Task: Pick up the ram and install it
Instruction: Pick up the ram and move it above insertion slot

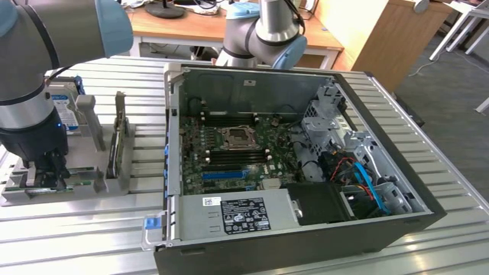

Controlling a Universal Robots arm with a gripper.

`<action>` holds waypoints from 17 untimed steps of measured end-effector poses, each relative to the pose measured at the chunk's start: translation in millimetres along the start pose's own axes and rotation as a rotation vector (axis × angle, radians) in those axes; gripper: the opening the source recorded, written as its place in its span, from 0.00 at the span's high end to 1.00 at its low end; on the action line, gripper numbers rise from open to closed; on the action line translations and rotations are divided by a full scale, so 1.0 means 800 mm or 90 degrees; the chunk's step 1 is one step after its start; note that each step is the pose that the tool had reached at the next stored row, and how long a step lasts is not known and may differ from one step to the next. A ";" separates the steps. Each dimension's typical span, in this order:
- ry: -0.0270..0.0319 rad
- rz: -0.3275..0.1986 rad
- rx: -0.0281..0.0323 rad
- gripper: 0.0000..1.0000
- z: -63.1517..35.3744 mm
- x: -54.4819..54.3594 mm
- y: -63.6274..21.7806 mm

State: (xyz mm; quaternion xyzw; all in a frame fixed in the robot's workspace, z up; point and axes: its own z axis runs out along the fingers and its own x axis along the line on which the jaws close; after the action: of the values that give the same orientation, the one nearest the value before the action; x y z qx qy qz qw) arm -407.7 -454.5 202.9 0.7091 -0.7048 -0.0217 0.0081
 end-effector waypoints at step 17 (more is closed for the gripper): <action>0.0000 0.000 0.0000 0.70 0.003 0.002 0.000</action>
State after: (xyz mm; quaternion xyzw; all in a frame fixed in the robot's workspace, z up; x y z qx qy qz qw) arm -407.7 -456.5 200.7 0.7090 -0.7048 -0.0217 0.0081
